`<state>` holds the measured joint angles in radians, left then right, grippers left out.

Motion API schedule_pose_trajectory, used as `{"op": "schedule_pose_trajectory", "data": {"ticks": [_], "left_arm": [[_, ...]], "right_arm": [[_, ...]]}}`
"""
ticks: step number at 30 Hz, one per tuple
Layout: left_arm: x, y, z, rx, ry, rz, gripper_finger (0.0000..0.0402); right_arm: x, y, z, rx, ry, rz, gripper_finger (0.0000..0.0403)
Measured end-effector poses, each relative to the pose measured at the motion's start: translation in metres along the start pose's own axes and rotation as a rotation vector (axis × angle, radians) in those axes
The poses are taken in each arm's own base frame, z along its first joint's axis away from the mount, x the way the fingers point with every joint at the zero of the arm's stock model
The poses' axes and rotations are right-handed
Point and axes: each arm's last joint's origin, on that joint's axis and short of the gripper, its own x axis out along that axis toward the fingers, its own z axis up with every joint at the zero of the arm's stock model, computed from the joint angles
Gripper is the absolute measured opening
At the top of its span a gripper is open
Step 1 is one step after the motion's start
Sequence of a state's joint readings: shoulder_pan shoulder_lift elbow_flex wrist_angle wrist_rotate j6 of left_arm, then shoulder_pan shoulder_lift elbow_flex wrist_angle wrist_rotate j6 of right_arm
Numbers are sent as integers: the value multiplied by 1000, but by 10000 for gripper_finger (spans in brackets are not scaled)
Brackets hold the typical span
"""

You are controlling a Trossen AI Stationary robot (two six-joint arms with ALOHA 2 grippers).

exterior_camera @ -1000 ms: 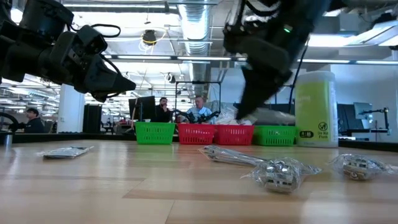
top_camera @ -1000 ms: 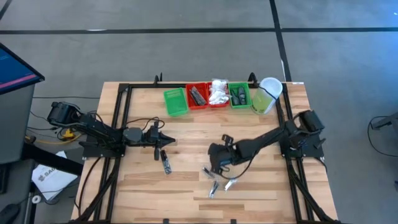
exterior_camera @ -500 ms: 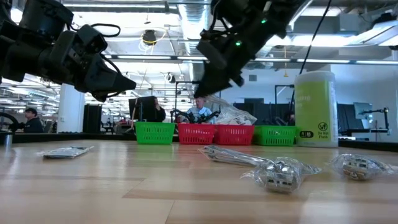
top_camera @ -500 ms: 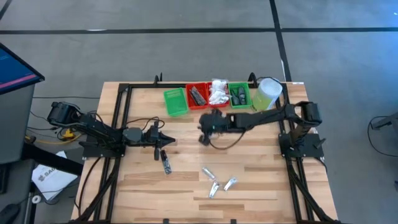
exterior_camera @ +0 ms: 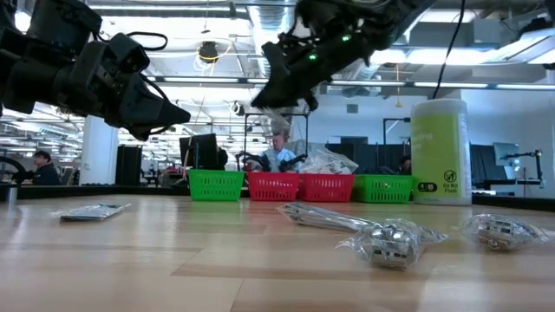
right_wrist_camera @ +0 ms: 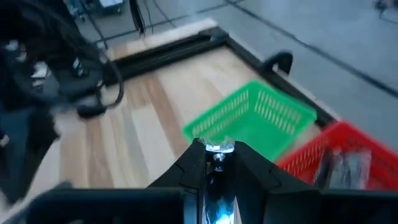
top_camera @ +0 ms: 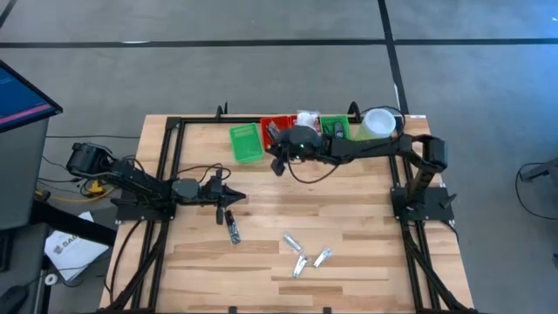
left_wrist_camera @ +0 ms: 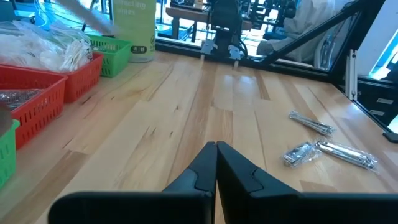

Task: Pick & Place Travel size toiletries
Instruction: Put the silver nail cutter into the left green bin

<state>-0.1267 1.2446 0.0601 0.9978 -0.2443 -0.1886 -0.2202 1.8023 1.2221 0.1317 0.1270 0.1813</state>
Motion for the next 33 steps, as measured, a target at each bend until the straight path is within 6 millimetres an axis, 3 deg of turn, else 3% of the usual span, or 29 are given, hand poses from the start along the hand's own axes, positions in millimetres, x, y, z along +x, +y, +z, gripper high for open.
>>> {"op": "schedule_pose_trajectory", "data": {"ticks": [8,15,21,25,33], "left_arm": [[0,0,1,-4,-14,-3,2],[0,0,1,-6,-12,-5,2],[0,0,1,-6,-11,-4,2],[0,0,1,-5,-11,-4,2],[0,0,1,-3,-11,-3,2]], "right_arm": [[51,1,18,-95,111,25,47],[102,-12,29,-127,186,30,47],[136,-20,25,-123,227,36,47],[148,-26,24,-120,244,24,51],[150,-33,25,-143,236,25,107]]}}
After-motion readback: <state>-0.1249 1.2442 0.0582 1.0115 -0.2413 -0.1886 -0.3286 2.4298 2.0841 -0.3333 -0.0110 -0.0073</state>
